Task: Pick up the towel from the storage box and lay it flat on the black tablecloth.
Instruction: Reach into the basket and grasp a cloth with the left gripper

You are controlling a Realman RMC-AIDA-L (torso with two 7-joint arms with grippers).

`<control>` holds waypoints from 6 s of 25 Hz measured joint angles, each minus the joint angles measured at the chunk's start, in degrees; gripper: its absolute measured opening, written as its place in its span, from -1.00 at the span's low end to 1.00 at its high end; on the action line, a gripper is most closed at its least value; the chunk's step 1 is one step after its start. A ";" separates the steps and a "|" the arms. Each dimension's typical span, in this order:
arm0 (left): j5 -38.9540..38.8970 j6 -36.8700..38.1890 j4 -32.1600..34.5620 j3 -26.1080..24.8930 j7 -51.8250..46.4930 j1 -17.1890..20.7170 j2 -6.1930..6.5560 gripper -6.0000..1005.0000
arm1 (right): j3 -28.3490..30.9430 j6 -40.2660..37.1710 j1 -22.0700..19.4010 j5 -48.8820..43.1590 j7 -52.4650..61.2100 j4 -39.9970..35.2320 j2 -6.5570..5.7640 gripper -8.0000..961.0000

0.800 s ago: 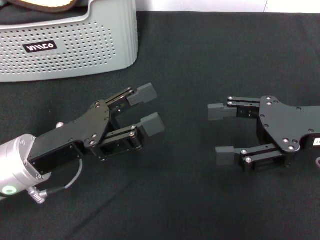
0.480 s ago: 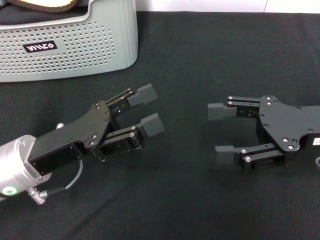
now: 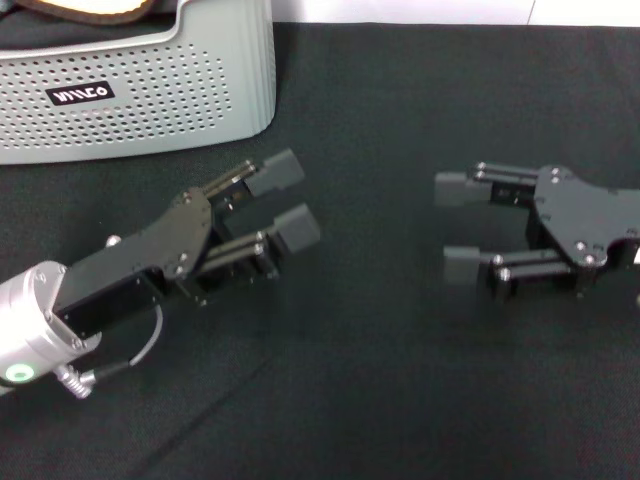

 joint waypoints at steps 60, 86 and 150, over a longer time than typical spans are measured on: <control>-30.89 -34.26 1.76 0.43 36.07 -7.76 -0.59 0.62 | 10.39 -6.99 2.53 1.85 -8.23 5.12 0.09 0.81; -53.94 -37.98 -2.31 16.72 66.91 -7.52 -0.80 0.58 | 10.48 -7.44 2.66 2.00 -9.03 6.03 0.02 0.81; -83.20 -40.80 -2.40 40.17 89.88 -7.20 -0.81 0.34 | 10.33 -6.83 2.57 1.86 -8.86 7.58 0.43 0.81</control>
